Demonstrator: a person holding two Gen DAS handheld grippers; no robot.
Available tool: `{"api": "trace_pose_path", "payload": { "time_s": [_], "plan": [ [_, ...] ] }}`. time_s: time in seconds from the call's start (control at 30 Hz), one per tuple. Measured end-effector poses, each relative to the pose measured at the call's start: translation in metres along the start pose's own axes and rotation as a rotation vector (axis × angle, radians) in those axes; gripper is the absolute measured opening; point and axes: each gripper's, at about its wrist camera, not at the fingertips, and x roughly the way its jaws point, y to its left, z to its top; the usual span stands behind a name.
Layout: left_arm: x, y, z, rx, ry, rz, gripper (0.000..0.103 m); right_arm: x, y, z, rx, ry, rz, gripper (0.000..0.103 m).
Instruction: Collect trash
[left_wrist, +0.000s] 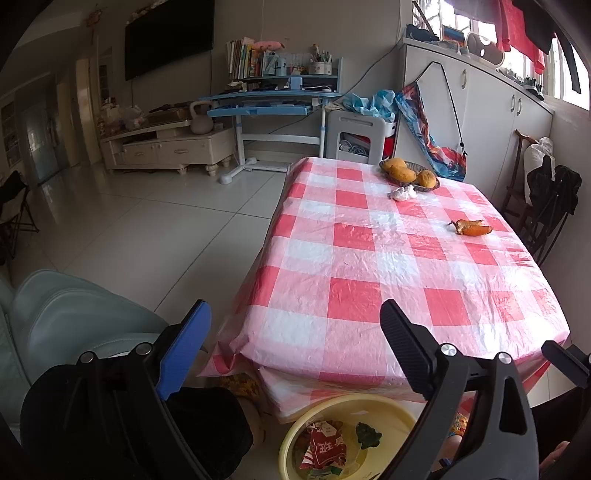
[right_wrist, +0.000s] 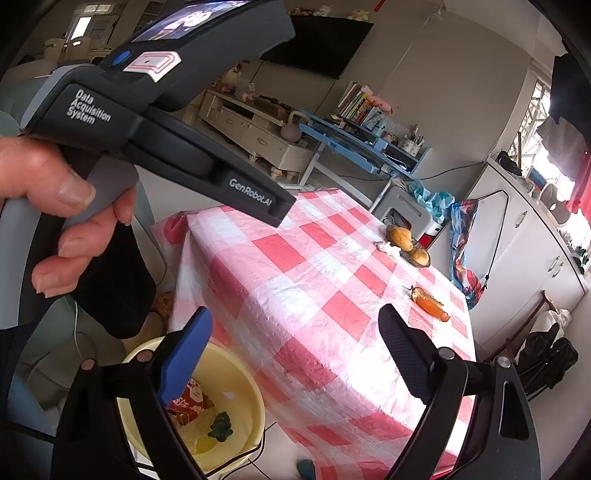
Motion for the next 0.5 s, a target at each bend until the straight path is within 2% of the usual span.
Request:
{"api": "trace_pose_path", "payload": {
  "time_s": [0.5],
  "plan": [
    [0.0014, -0.0006, -0.0025, 0.002, 0.004, 0.0, 0.09, -0.0028, -0.0014, 0.0008, 0.009, -0.011, -0.015, 0.091]
  ]
}}
